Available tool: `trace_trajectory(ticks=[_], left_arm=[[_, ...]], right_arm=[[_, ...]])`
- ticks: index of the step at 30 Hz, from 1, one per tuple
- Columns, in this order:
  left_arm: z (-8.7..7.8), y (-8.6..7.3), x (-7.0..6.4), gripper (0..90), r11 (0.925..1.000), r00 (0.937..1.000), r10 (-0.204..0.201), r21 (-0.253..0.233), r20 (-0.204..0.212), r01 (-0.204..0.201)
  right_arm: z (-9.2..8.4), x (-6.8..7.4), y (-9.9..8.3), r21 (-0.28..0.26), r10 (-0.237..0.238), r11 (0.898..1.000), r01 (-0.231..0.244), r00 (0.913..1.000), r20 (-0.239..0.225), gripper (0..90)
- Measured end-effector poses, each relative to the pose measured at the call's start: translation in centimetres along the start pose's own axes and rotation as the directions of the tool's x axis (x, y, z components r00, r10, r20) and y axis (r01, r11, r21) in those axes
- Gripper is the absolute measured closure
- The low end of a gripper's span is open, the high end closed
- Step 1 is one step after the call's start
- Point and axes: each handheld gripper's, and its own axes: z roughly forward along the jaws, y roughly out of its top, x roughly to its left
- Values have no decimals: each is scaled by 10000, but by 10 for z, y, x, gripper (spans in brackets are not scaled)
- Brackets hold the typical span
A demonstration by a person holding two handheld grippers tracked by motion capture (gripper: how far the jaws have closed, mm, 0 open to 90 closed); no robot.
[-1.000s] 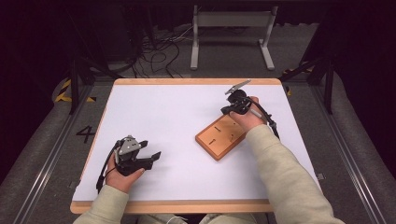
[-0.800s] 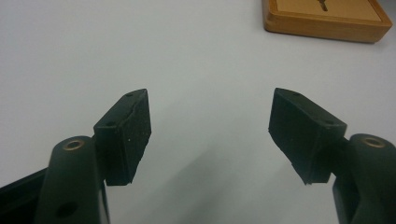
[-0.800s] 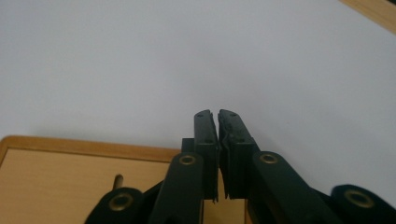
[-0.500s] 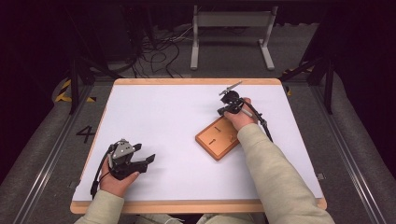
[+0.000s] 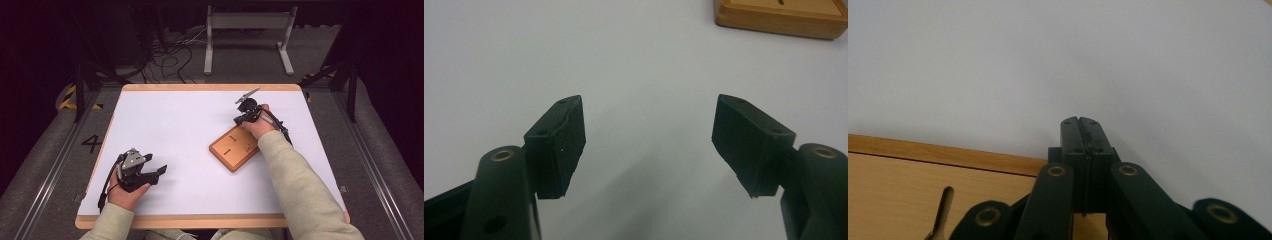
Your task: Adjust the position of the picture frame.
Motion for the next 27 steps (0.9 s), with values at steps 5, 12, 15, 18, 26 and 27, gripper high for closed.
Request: trace_trajectory(ticks=[5, 12, 15, 18, 26, 27], left_arm=[[3, 2, -3, 299, 10000, 9999, 89, -14, 69, -89], [6, 2, -1, 298, 10000, 9998, 35, 38, 198, -36], [6, 3, -2, 297, 10000, 9997, 48, 50, 235, -49], [7, 3, -3, 296, 10000, 9997, 56, 61, 258, -58], [8, 4, -3, 296, 9999, 9996, 135, 73, 228, -137], [9, 5, -4, 295, 9999, 9997, 134, 65, 221, -135]], right_arm=[[4, 4, 4, 273, -371, 9990, 359, 9984, 420, 900], [8, 1, 4, 340, 241, 9991, -255, 9988, 427, 900], [9, 1, 5, 381, 408, 9984, -425, 9982, 439, 900], [7, 1, 4, 636, 451, 9968, -484, 9976, 520, 900], [-5, 1, -8, 1105, 544, 9921, -590, 9975, 446, 900], [-7, 1, -10, 1090, 528, 9924, -574, 9976, 450, 900]])
